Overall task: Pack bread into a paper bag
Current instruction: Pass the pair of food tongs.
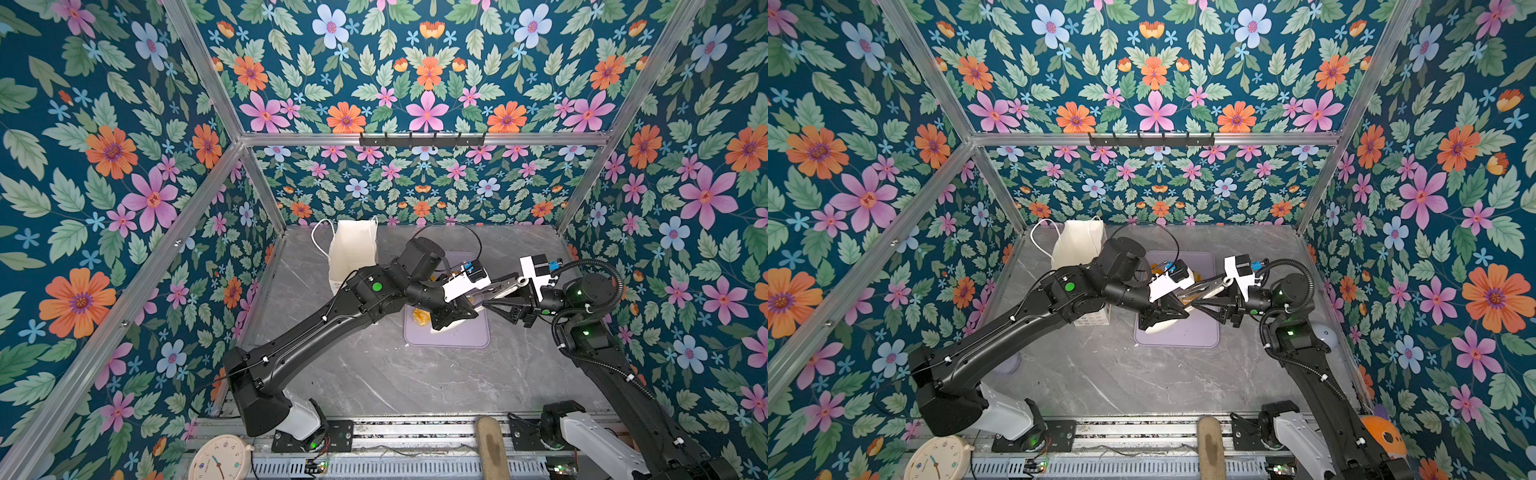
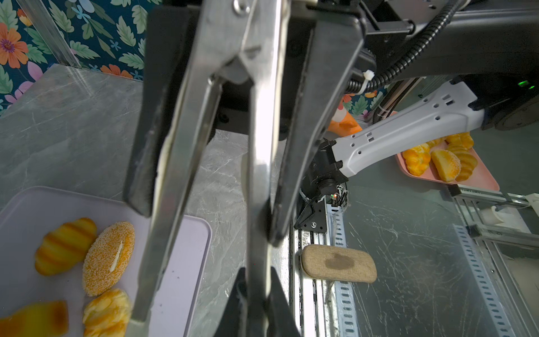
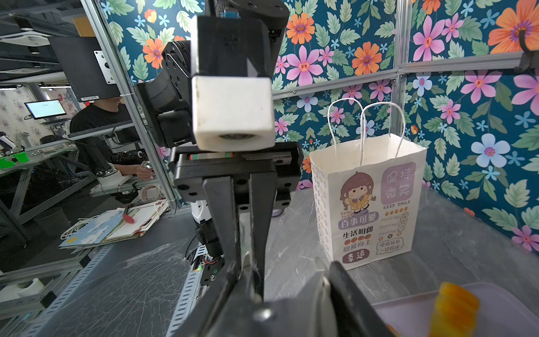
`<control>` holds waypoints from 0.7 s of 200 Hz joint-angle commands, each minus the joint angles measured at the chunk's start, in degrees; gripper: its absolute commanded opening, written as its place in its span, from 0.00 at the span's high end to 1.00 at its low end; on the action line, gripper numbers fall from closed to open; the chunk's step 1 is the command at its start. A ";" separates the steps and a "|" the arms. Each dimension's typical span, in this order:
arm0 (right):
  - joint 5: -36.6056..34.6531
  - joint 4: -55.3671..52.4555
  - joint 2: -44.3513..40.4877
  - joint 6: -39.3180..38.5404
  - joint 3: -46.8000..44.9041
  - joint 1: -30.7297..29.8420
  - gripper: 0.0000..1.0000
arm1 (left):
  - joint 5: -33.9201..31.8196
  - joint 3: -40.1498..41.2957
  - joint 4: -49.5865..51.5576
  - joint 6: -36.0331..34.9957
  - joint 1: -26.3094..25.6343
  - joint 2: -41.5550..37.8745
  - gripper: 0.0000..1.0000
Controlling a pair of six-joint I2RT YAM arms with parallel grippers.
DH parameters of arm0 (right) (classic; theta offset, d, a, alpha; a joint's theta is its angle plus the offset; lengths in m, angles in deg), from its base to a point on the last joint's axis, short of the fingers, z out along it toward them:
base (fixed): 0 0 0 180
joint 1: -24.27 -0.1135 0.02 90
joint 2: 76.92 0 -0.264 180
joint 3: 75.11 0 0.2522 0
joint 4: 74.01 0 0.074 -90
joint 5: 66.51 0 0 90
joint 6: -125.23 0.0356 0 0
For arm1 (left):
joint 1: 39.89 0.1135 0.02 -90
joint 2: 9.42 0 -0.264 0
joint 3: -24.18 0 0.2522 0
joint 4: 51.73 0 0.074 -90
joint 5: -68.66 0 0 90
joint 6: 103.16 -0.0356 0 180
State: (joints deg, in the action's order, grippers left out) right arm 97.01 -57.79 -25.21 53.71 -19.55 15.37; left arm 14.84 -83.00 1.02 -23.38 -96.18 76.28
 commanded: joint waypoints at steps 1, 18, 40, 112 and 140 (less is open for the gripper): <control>1.22 2.24 -0.11 -0.44 -0.23 0.02 0.54 | -0.11 -0.45 -1.71 1.00 0.05 -0.50 1.00; 1.13 2.28 -0.07 -0.80 -0.36 -0.02 0.60 | -0.11 -0.45 -1.76 1.09 0.04 -0.92 0.81; 0.66 1.93 0.15 -0.99 -0.18 0.03 0.62 | -1.29 -0.29 -1.87 1.69 0.04 -1.46 0.56; 1.17 1.80 0.15 -1.23 0.36 0.03 0.75 | -6.54 3.33 -4.07 1.39 0.13 -8.00 0.05; 2.56 7.34 0.23 2.87 -0.23 0.00 0.78 | -9.50 6.75 -6.45 0.11 0.22 -9.73 0.03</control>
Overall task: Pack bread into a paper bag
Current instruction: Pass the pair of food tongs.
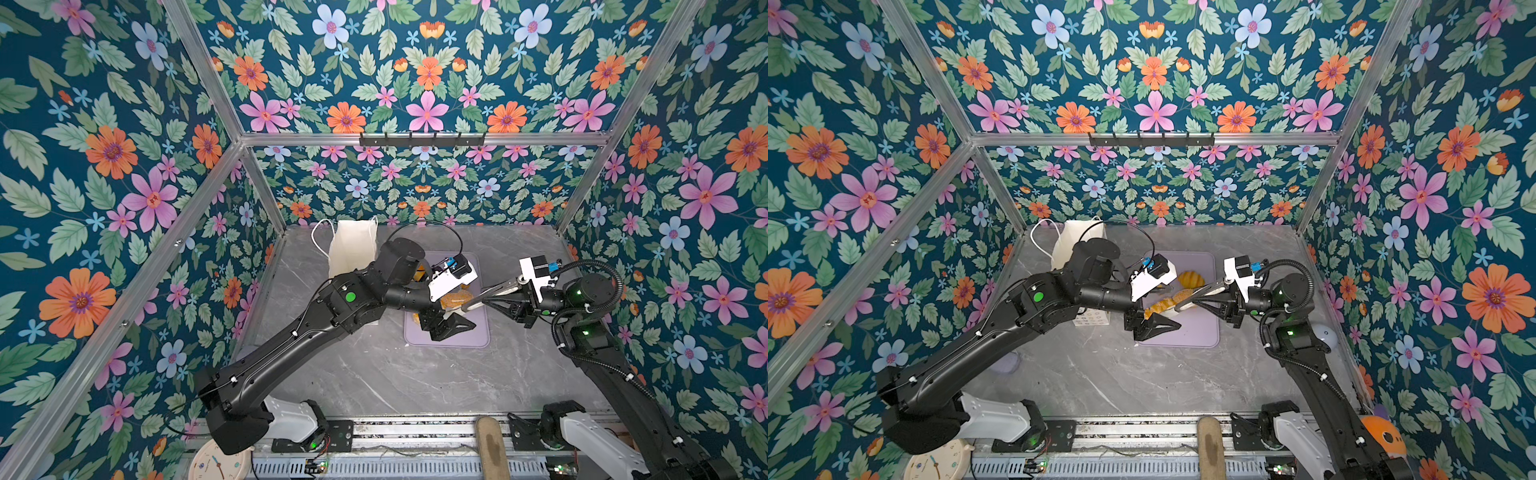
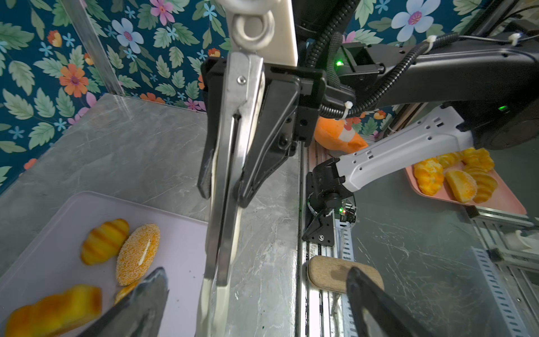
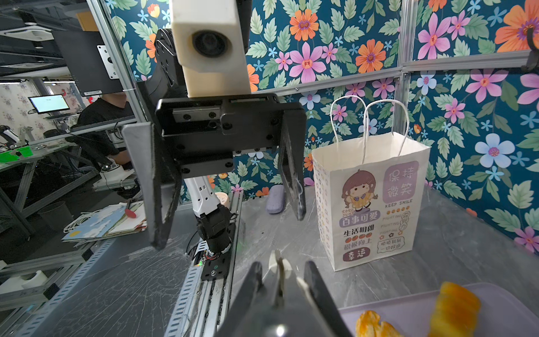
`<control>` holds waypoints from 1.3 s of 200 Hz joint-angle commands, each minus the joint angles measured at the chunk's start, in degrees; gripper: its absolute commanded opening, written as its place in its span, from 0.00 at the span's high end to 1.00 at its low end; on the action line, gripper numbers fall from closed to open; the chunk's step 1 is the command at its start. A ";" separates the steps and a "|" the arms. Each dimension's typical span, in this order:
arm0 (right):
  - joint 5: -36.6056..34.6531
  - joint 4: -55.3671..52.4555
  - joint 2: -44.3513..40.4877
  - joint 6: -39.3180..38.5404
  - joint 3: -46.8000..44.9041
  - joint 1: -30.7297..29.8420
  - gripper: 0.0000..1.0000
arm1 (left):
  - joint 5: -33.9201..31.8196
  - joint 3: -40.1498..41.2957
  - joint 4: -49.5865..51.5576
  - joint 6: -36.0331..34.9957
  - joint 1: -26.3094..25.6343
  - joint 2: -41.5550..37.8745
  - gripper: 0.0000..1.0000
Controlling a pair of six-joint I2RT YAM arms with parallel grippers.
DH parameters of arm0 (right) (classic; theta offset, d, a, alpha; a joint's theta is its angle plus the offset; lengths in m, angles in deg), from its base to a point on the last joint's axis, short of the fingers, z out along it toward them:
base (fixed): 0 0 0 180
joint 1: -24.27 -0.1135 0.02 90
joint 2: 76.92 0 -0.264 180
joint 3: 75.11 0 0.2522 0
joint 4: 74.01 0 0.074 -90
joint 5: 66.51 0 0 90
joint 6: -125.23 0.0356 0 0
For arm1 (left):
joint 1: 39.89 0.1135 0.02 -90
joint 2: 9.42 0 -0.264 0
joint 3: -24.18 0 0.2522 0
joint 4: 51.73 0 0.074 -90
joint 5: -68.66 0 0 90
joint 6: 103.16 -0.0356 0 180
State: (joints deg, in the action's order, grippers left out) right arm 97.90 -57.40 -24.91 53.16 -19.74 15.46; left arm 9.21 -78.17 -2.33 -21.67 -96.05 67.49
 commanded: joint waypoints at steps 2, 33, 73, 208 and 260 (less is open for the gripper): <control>1.78 7.61 -0.07 3.77 -0.08 -0.07 0.78 | -3.97 2.04 -3.12 -1.70 0.09 -0.90 0.04; 3.86 16.00 0.09 10.54 -0.48 -0.10 0.78 | -3.20 2.02 -2.43 -2.73 0.57 0.00 0.10; 5.05 22.19 0.13 15.79 -0.47 -0.06 0.79 | 4.17 2.22 -2.24 -3.72 0.79 0.48 0.19; 2.14 27.29 -1.56 18.67 -1.18 -0.08 0.78 | 9.36 1.50 -1.71 -3.07 1.06 2.77 0.63; 1.00 24.21 -1.74 17.55 -1.26 -0.13 0.73 | 9.36 1.36 -1.80 -3.05 1.05 2.51 0.76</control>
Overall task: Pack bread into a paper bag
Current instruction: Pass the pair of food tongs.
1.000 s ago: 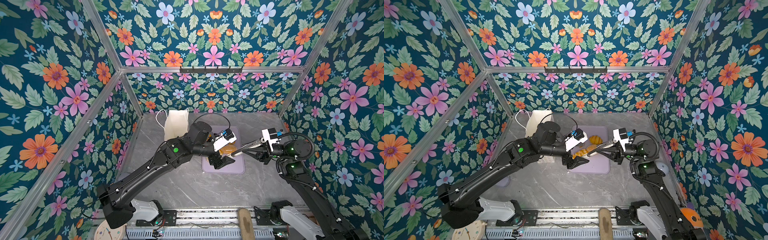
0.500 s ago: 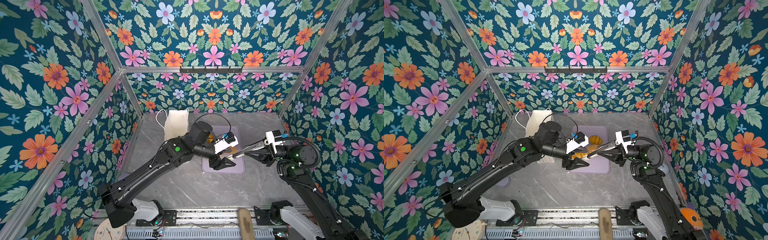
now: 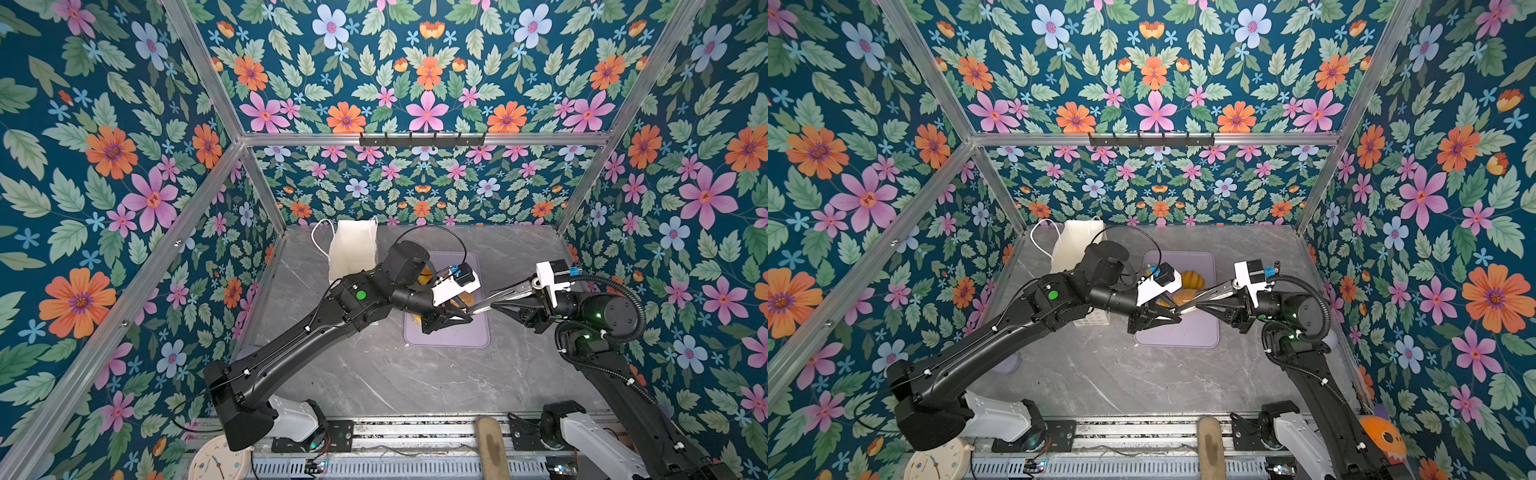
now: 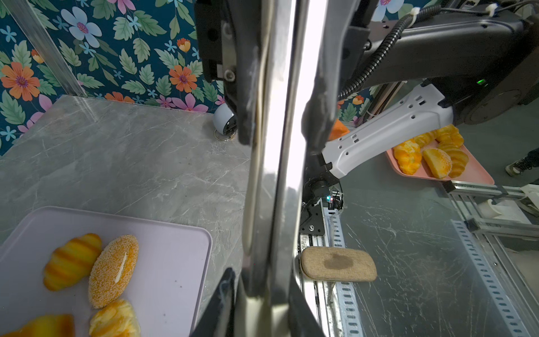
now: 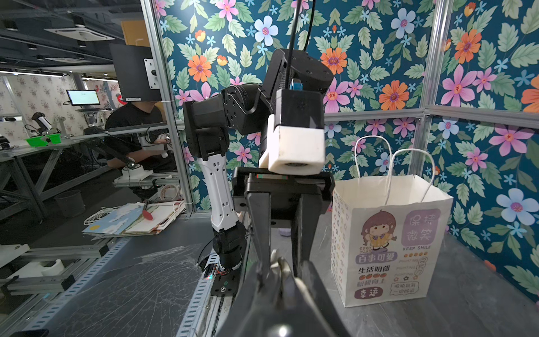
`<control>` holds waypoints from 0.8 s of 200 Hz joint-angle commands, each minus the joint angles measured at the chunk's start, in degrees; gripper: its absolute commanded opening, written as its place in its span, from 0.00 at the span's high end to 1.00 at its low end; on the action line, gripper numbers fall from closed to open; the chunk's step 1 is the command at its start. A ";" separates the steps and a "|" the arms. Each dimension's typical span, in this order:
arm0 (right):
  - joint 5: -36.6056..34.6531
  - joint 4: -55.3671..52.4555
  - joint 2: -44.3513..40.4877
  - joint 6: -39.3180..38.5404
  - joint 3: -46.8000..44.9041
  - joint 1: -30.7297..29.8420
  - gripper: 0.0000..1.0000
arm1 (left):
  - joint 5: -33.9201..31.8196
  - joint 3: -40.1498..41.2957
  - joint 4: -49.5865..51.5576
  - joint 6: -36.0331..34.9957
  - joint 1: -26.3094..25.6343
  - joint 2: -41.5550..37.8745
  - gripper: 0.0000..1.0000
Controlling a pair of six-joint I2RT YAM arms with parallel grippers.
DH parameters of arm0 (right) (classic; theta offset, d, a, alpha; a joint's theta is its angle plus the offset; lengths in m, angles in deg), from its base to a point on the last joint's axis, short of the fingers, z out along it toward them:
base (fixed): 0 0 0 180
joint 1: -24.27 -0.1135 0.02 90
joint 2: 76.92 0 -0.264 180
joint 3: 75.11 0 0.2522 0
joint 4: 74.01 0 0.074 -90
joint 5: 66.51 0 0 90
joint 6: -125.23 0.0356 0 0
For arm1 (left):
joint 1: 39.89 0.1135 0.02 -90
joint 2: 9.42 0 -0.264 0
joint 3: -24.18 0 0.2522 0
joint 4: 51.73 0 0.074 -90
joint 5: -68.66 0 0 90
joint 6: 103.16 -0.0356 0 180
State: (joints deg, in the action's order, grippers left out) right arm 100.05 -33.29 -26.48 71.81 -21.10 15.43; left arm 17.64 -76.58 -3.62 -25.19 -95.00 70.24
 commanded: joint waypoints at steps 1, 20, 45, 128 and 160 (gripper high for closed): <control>-1.14 0.06 -0.16 -1.08 0.09 -0.07 0.73 | 0.92 -0.21 -0.51 0.45 0.00 -0.22 0.77; -2.16 -1.30 -0.23 -1.22 0.17 -0.04 0.68 | 0.92 -0.12 -0.51 0.45 0.00 -0.44 0.77; -2.65 -2.35 -0.29 -1.31 0.25 -0.09 0.56 | 0.40 -0.10 -0.51 0.45 0.01 -0.56 0.77; -2.28 -14.14 0.28 -5.96 2.04 -1.83 0.42 | -1.39 -0.43 -2.00 1.18 0.05 -0.64 0.79; -2.28 -24.85 0.02 -13.53 3.76 -2.69 0.41 | -3.57 -0.63 -2.18 1.22 0.00 -0.99 0.79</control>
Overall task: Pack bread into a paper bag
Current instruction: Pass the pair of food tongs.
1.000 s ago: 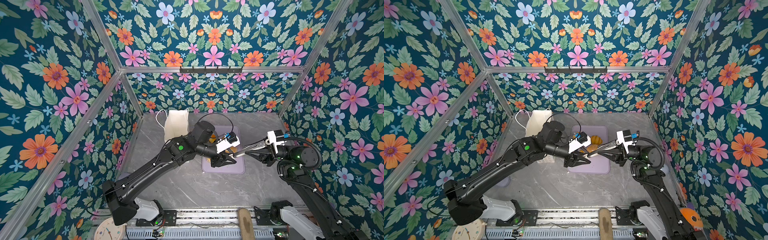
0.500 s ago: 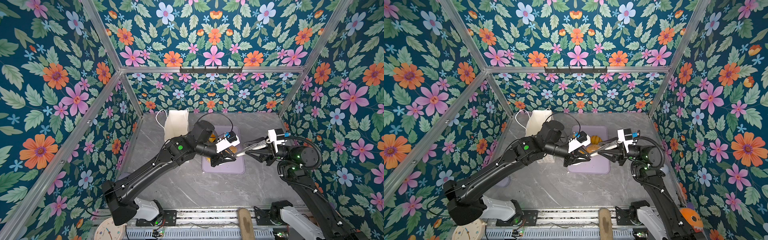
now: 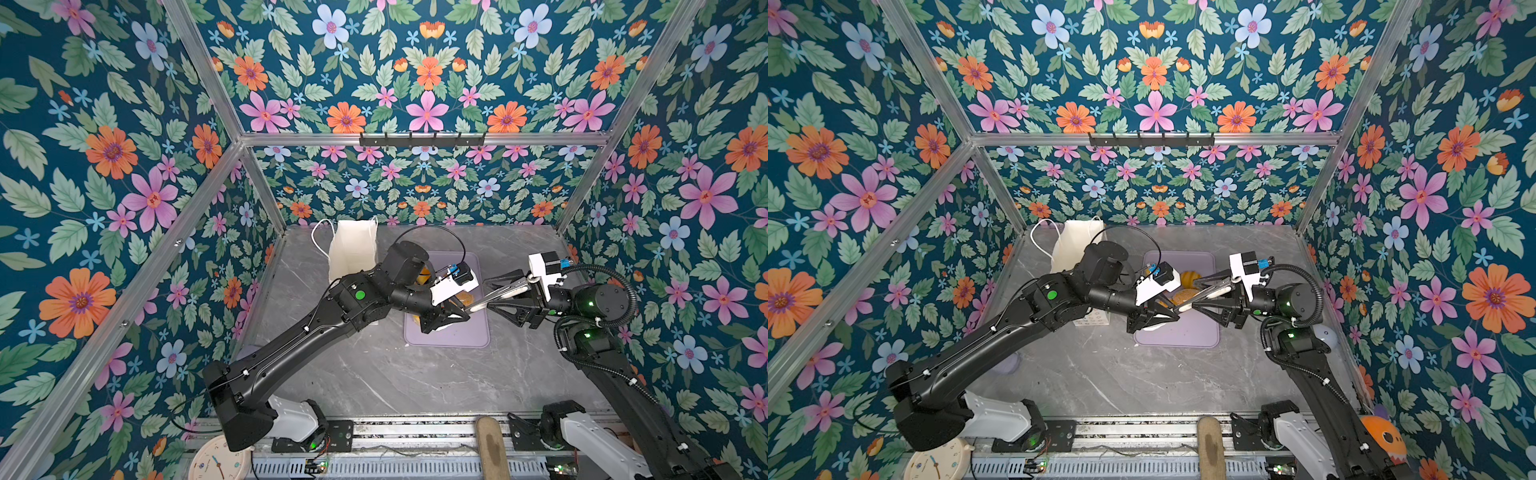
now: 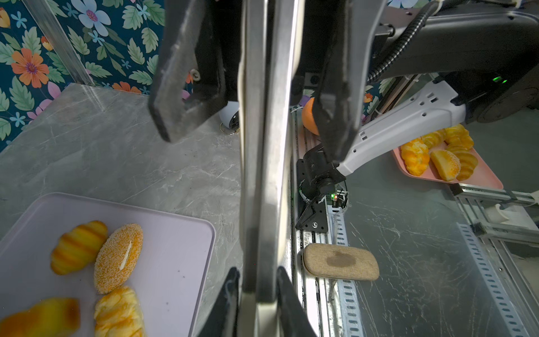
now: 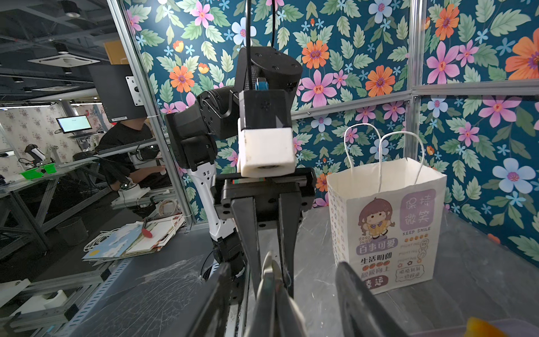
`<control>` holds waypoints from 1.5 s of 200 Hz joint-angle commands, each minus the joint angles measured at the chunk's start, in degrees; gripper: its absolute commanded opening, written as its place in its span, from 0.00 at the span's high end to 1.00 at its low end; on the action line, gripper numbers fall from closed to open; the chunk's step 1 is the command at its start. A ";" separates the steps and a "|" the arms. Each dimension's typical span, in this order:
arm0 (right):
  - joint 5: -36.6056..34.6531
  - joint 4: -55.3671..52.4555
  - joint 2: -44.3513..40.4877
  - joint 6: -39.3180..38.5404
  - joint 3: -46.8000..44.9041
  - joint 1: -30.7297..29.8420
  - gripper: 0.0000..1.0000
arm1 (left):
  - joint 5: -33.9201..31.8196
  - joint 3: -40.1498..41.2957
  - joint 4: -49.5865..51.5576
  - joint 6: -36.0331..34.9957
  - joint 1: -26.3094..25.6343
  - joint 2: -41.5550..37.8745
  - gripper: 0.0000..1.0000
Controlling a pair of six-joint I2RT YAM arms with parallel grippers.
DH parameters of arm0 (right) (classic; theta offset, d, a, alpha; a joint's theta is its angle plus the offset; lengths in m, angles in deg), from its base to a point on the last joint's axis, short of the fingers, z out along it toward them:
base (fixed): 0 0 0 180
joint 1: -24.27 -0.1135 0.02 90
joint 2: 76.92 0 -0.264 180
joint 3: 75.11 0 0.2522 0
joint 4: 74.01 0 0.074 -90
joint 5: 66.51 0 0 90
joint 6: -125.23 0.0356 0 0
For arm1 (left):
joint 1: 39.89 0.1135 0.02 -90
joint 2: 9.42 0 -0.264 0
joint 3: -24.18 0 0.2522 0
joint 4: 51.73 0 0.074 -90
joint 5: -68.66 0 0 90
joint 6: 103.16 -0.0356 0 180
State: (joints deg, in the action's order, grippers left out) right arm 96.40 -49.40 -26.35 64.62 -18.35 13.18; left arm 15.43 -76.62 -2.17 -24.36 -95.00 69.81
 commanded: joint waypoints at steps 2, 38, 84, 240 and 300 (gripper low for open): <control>1.34 -8.95 -0.18 -6.53 1.02 -0.47 0.41 | -1.49 -0.58 -3.62 0.37 0.00 -0.62 0.79; -0.78 -8.93 -1.41 -8.11 0.60 -0.51 0.42 | -3.25 0.29 -4.40 0.09 0.01 -1.69 0.79; -2.06 -6.54 -1.96 -7.44 0.50 -0.43 0.48 | -4.38 0.47 -4.41 -0.25 0.01 -1.88 0.80; -0.25 -2.90 1.29 -5.23 1.36 -0.45 0.73 | -8.45 1.60 -4.41 -1.60 0.01 -3.06 0.35; -4.51 -12.35 0.20 -12.65 1.64 -0.42 0.75 | -19.94 3.13 -8.67 0.94 0.05 -9.21 0.00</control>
State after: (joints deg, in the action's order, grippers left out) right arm 94.58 -58.14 -25.48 56.33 -17.19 12.81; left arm 2.91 -74.35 -6.96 -25.04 -95.03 62.83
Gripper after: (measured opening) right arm 0.258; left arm 0.996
